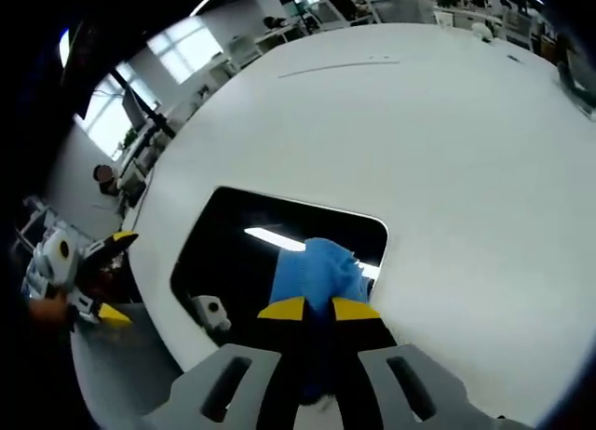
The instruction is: Wipe the mirror surface with the cleaning cloth until all visible marks leave the cleaned area.
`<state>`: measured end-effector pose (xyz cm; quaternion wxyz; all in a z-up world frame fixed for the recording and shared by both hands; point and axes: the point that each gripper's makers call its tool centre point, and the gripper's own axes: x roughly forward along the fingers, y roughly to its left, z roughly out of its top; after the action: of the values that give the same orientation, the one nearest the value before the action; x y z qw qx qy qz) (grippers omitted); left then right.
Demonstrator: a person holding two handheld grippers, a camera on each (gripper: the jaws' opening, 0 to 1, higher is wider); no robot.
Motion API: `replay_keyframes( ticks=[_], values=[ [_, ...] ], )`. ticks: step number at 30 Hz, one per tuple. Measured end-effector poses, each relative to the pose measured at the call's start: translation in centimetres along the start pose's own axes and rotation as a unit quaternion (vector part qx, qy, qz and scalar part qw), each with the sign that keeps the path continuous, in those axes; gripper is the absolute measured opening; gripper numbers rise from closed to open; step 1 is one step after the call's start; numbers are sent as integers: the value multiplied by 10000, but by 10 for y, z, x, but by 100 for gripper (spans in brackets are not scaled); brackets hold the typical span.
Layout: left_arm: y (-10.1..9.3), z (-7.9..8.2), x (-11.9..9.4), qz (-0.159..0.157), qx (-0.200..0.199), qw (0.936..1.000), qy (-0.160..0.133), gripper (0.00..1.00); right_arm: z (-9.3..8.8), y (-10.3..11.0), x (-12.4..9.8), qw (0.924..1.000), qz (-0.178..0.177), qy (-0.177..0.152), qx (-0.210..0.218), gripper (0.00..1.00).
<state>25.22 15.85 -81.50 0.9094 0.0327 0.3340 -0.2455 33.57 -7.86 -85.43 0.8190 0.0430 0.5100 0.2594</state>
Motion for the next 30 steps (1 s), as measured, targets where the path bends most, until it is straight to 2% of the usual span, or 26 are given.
replay_keyframes(
  ticks=[20, 30],
  values=[
    [-8, 1, 3, -76, 64, 9999, 41, 99, -6, -27, -12, 9989, -442, 95, -72, 4],
    [-8, 0, 3, -75, 62, 9999, 88, 99, -3, -23, -10, 9978, -557, 160, -335, 4]
  ],
)
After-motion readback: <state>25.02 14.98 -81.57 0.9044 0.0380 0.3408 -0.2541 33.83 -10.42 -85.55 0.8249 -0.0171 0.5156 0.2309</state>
